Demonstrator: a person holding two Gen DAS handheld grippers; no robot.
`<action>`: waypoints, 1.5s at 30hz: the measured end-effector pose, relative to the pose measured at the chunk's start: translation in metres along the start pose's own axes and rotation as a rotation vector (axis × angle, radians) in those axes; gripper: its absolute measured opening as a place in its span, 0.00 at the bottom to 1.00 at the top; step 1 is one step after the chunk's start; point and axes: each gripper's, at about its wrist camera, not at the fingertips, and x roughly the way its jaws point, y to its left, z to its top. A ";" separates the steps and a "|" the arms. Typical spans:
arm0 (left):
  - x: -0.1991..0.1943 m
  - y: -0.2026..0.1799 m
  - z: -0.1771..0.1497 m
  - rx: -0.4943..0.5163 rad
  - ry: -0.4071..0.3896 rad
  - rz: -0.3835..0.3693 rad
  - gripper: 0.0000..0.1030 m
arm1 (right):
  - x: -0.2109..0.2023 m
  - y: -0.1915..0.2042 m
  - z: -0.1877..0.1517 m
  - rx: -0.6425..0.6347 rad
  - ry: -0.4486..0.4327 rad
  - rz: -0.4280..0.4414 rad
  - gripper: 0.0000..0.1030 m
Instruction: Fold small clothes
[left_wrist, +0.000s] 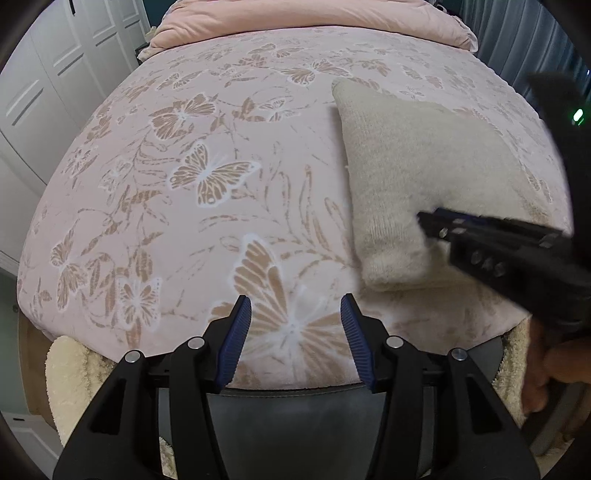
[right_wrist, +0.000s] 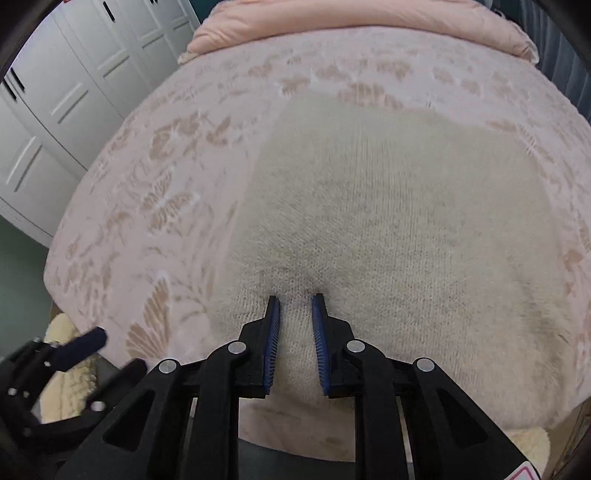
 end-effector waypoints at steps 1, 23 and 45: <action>0.001 0.000 0.000 0.002 0.006 0.002 0.47 | -0.007 0.000 0.000 0.012 -0.015 0.005 0.14; 0.006 -0.031 0.010 0.051 0.014 -0.050 0.58 | -0.081 -0.164 -0.058 0.527 -0.167 0.010 0.54; 0.005 -0.060 0.012 0.135 0.019 -0.028 0.64 | -0.055 -0.177 -0.051 0.465 -0.131 -0.016 0.25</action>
